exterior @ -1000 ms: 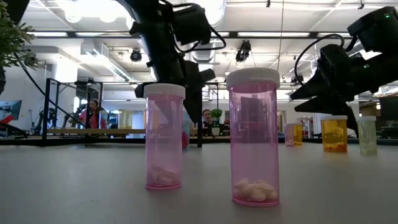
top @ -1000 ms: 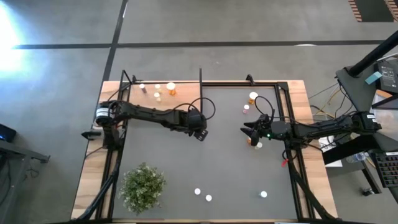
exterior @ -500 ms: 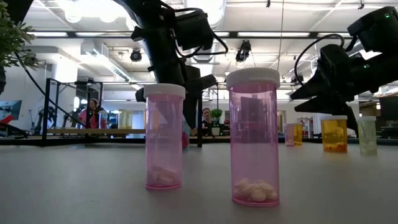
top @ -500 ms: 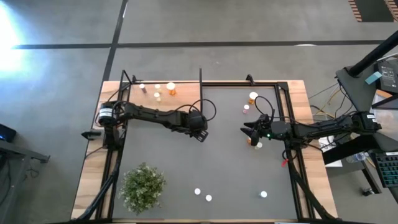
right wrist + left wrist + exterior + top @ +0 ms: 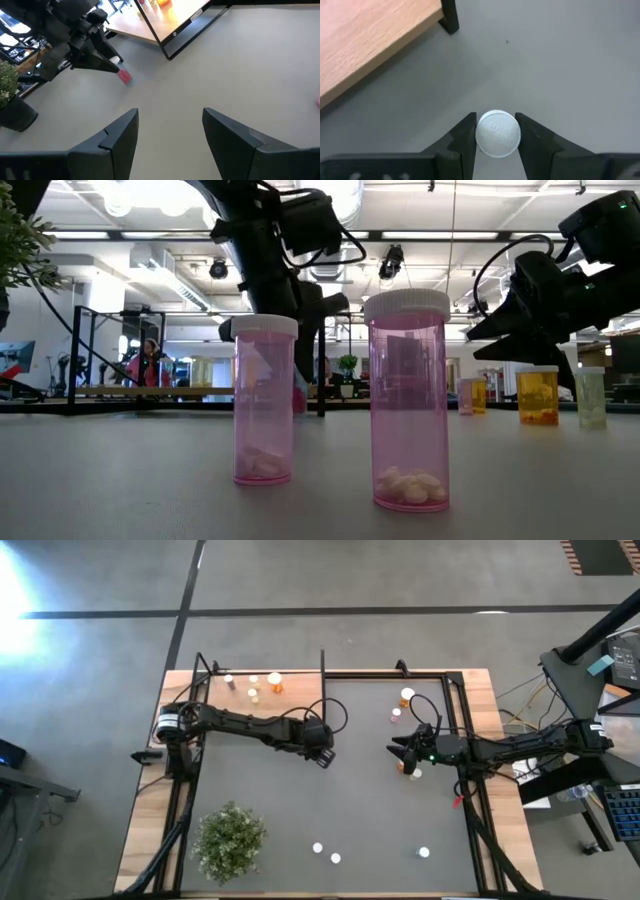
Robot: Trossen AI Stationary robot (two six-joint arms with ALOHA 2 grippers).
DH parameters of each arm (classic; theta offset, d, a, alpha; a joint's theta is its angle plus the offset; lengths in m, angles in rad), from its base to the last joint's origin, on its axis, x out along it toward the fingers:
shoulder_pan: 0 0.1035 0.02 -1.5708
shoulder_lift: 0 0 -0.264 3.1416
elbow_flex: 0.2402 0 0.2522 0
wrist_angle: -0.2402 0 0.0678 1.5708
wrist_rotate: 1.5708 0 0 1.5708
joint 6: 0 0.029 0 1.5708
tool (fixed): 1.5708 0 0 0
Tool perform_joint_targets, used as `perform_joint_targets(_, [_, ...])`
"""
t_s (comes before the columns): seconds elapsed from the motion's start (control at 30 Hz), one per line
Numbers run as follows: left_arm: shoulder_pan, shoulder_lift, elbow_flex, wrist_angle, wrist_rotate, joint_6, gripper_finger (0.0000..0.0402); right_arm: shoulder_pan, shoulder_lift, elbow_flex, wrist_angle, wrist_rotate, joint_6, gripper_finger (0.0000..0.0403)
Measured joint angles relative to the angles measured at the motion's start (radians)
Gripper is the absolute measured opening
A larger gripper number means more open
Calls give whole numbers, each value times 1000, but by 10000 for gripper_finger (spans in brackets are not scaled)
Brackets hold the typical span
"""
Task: Pick and place medicine bottles onto shelf by color
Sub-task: Put the top blue pill bottle on the shelf
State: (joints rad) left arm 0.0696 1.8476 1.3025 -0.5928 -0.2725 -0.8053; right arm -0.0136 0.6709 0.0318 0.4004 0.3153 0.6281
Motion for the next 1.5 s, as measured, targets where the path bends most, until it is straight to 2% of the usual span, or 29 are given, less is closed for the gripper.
perform_joint_targets(0.27, [8,-117,5,-52,0,15,106,0,0,0,0,0,0,210])
perform_joint_targets(0.33, [16,-164,3,-93,-34,41,107,0,0,0,-2,0,0,210])
perform_joint_targets(0.43, [33,-230,1,-192,-74,67,107,0,0,0,-1,0,0,210])
perform_joint_targets(0.67, [94,-376,1,-461,-87,86,107,0,1,0,0,0,0,210])
perform_joint_targets(0.77, [114,-436,-15,-549,-146,91,107,0,1,0,-2,0,0,210])
perform_joint_targets(0.87, [133,-513,-86,-548,-218,112,107,0,-1,0,-1,0,0,210])
perform_joint_targets(1.0, [182,-624,-207,-531,-216,112,107,0,0,0,-1,0,0,210])
perform_joint_targets(1.2, [260,-763,-384,-418,-220,127,107,0,0,0,0,0,0,210])
perform_joint_targets(1.33, [323,-801,-468,-339,-226,165,107,0,0,0,0,0,0,210])
perform_joint_targets(1.5, [383,-794,-513,-277,-240,165,107,0,0,0,0,0,0,210])
